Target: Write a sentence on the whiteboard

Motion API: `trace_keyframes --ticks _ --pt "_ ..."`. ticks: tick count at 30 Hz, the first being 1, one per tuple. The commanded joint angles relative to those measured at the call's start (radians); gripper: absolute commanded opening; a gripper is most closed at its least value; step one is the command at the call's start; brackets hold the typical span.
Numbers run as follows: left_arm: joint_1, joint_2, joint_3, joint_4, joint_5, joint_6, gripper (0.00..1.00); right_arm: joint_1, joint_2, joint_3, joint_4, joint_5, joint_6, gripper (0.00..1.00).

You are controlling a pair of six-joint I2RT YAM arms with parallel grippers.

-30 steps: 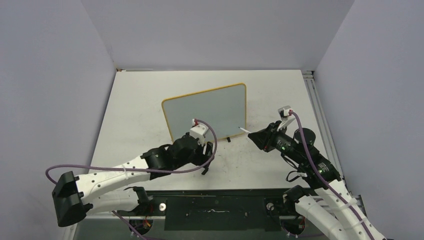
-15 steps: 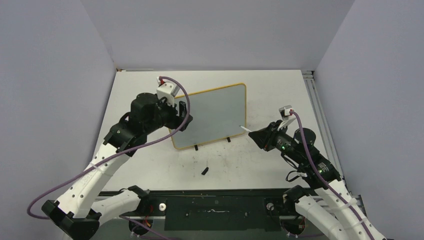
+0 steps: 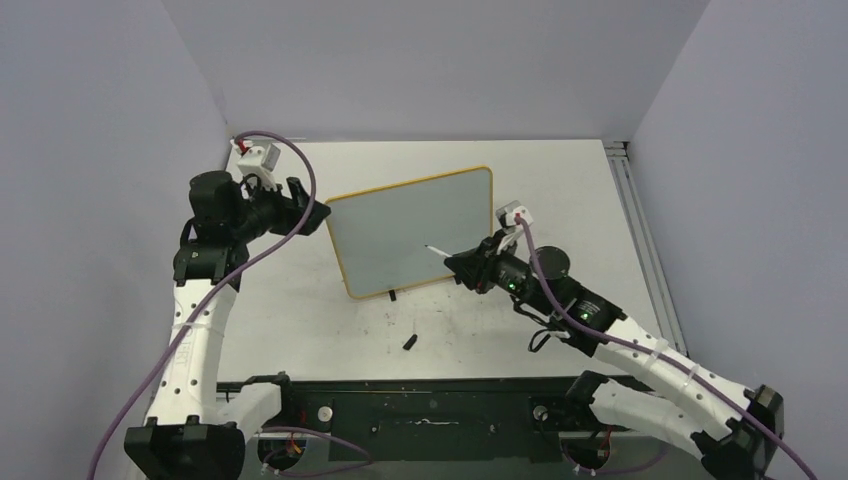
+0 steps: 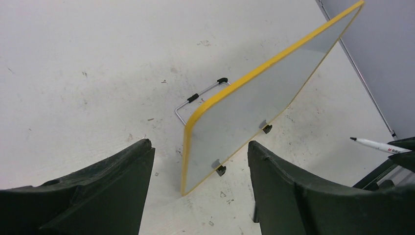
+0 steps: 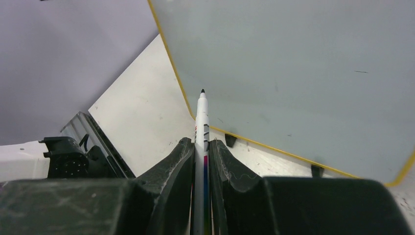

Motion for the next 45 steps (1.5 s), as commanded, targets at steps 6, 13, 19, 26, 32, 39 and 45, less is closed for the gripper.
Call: trace_keyframes --ticks 6,13,19,26,32,39,45 --pt "0.133 0.032 -0.083 0.224 0.379 0.057 0.68 0.169 0.251 0.078 0.398 0.13 -0.047 0.05" --pt "0.142 0.097 -0.086 0.251 0.443 0.111 0.64 0.186 0.419 0.165 0.515 0.123 -0.069 0.05" --pt "0.15 0.113 -0.12 0.304 0.433 0.101 0.53 0.192 0.541 0.25 0.559 0.103 -0.085 0.05" --pt "0.151 0.115 -0.149 0.368 0.446 0.062 0.43 0.205 0.629 0.322 0.583 0.112 -0.105 0.05" --pt "0.15 0.126 -0.159 0.392 0.45 0.044 0.38 0.212 0.66 0.345 0.587 0.122 -0.114 0.05" --pt "0.151 0.139 -0.169 0.416 0.458 0.026 0.36 0.222 0.693 0.367 0.583 0.137 -0.127 0.05" --pt "0.149 0.146 -0.176 0.435 0.471 0.015 0.32 0.23 0.716 0.382 0.596 0.15 -0.128 0.05"
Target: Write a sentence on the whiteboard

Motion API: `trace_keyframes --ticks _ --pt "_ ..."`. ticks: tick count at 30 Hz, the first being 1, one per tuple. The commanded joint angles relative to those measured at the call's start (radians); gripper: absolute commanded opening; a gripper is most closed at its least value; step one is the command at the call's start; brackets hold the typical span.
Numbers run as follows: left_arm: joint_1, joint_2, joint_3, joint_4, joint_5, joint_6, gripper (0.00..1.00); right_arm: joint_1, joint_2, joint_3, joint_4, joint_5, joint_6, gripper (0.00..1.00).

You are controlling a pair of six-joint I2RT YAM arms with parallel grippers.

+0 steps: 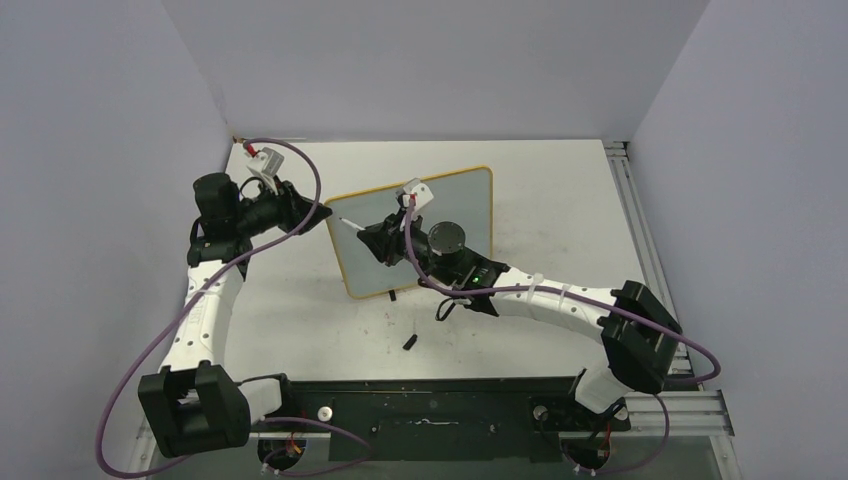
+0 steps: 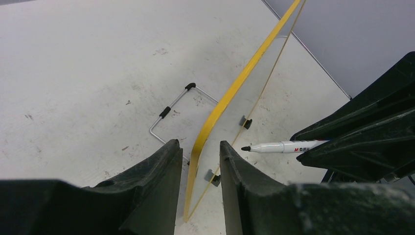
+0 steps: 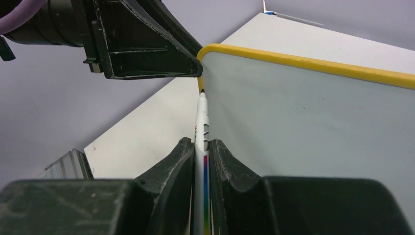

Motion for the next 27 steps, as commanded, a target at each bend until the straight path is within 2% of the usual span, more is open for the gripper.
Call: trace_keyframes --ticks 1,13,27 --pt "0.004 0.0 -0.001 0.07 0.033 -0.011 0.31 0.013 0.005 0.054 0.079 0.028 -0.017 0.05" --pt "0.0 0.012 -0.004 0.08 0.043 -0.013 0.18 0.02 0.036 0.071 0.086 0.088 -0.02 0.05" --pt "-0.001 0.014 -0.004 0.079 0.044 -0.006 0.09 0.027 0.064 0.085 0.095 0.101 -0.018 0.05"
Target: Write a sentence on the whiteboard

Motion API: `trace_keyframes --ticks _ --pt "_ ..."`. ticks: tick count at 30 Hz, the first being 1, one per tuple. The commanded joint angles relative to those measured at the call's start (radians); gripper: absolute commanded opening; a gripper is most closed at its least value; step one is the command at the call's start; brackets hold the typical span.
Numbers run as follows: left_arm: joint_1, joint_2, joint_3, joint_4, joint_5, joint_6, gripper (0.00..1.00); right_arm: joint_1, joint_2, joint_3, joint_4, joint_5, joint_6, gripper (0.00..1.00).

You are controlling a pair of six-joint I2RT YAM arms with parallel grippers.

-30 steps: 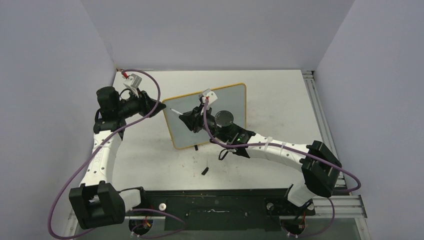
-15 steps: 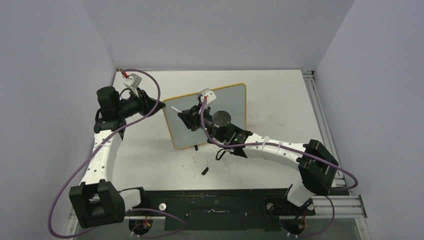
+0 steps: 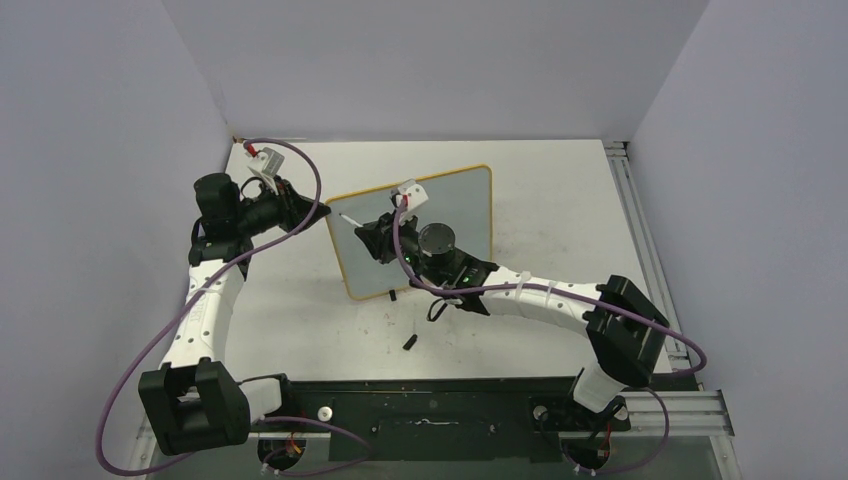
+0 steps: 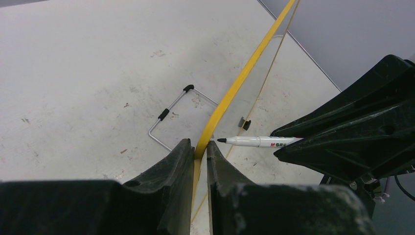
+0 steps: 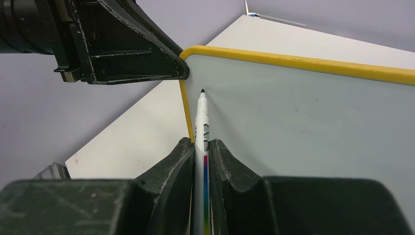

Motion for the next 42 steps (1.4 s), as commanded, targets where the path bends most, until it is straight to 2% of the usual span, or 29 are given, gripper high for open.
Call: trace_keyframes --ticks 1,28,42 --pt "-0.001 0.003 0.006 0.04 0.027 0.008 0.09 0.012 0.002 0.058 0.066 0.016 -0.007 0.05" --pt "-0.001 -0.005 0.003 0.036 0.029 0.019 0.04 0.014 0.012 0.071 0.005 0.116 -0.002 0.05" --pt "0.001 -0.008 0.005 0.03 0.026 0.022 0.03 0.014 -0.03 0.022 0.0 0.192 -0.001 0.05"
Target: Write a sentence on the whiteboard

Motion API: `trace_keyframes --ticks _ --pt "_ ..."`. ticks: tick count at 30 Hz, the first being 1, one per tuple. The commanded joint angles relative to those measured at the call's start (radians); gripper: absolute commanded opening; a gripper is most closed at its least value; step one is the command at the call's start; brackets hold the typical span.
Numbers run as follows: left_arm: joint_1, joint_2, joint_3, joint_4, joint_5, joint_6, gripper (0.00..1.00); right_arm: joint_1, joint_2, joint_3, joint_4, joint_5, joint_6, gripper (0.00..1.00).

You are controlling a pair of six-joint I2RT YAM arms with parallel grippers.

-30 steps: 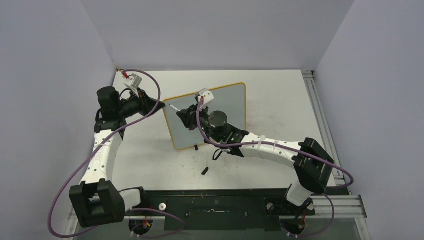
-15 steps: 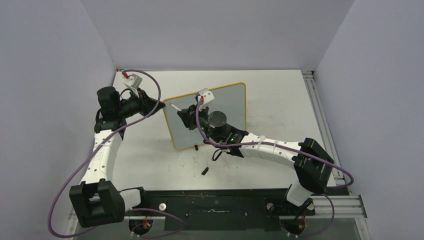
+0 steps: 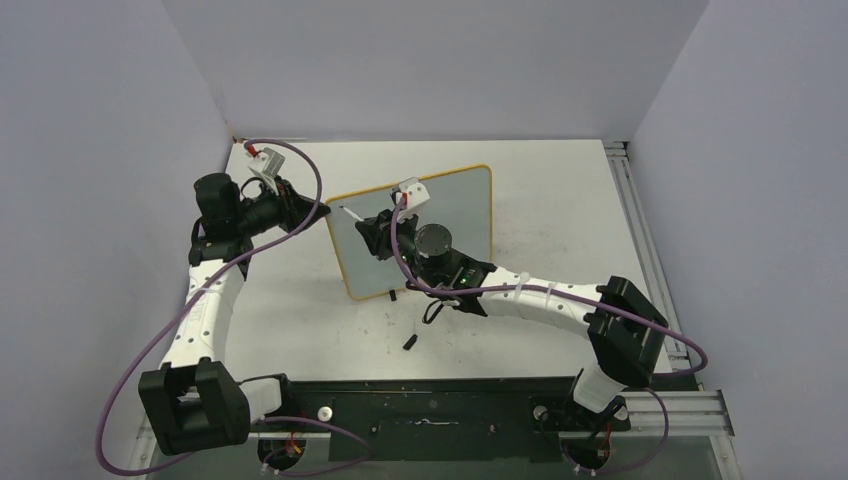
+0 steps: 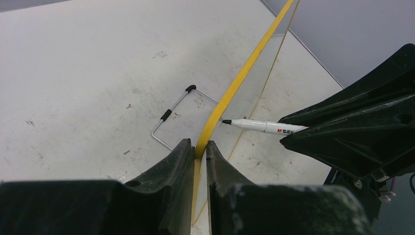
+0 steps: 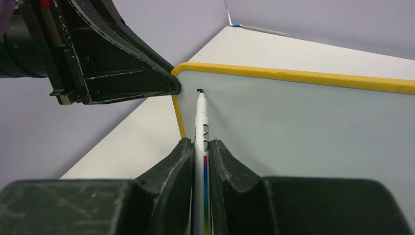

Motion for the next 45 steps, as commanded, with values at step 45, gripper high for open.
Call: trace_keyframes --ticks 45 --pt "0.003 -0.013 0.005 0.014 0.008 0.018 0.0 0.064 -0.057 -0.009 0.07 0.11 -0.134 0.05"
